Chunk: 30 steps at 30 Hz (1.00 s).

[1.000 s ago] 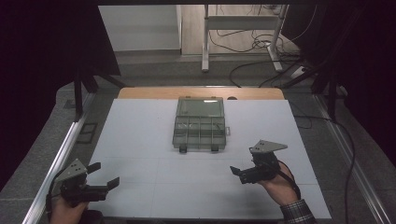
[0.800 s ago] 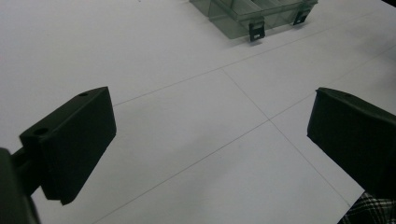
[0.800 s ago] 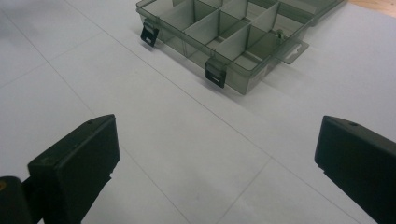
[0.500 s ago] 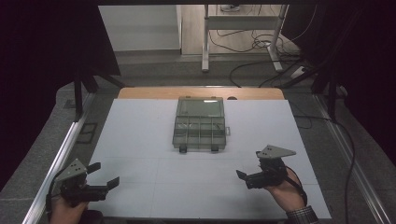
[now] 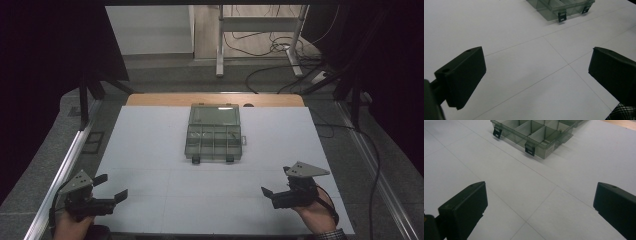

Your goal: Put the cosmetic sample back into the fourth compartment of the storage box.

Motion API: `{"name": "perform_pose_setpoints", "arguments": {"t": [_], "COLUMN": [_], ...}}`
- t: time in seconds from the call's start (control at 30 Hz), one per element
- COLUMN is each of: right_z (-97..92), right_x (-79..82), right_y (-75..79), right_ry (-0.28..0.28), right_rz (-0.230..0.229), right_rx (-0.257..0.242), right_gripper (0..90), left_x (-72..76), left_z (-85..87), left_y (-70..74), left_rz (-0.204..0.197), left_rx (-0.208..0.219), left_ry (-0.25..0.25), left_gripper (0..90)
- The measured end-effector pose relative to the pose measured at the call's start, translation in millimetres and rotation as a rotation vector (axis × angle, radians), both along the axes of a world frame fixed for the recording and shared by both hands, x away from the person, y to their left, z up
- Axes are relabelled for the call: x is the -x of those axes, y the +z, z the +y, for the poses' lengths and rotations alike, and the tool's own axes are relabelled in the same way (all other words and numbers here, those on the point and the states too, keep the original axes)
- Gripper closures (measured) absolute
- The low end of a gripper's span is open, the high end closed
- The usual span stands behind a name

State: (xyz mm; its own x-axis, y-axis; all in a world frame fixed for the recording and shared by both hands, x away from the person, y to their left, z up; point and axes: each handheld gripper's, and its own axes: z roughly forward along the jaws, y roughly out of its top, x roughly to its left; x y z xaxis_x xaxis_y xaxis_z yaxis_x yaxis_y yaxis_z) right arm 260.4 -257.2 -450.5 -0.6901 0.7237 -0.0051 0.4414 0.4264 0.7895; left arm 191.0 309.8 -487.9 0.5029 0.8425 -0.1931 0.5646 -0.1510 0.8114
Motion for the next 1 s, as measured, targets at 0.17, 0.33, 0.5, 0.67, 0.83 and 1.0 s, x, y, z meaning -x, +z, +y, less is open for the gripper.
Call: {"name": "perform_pose_setpoints", "arguments": {"t": [0.17,0.33,0.5,0.67,0.83,1.0], "right_z": [-7.3,-16.5,-25.9,-34.9,-42.0,-48.8], "right_x": [5.2,10.6,16.4,22.9,29.5,34.8], "right_y": [1.3,0.8,-0.2,-1.9,-1.8,-2.2], "right_ry": [-0.021,-0.049,-0.076,-0.108,-0.132,-0.157], "right_rz": [-0.006,-0.008,-0.009,-0.005,-0.014,-0.02], "right_rx": [-0.01,-0.003,-0.012,-0.014,-0.02,-0.017], "right_gripper": [0.0,0.0,0.0,0.0,0.0,0.0], "left_x": [-0.1,-0.2,-0.1,-0.1,-0.1,0.0], "left_z": [0.0,0.3,0.1,0.3,0.4,0.6], "left_y": [-0.1,-0.1,-0.1,-0.1,-0.1,0.0], "left_rz": [0.001,0.002,0.002,0.003,0.004,0.003], "left_rx": [0.001,0.002,0.003,0.002,0.003,0.001], "left_ry": [0.001,0.002,0.003,0.005,0.007,0.01], "left_gripper": [1.5,1.5,1.5,1.5,1.5,1.5]}}
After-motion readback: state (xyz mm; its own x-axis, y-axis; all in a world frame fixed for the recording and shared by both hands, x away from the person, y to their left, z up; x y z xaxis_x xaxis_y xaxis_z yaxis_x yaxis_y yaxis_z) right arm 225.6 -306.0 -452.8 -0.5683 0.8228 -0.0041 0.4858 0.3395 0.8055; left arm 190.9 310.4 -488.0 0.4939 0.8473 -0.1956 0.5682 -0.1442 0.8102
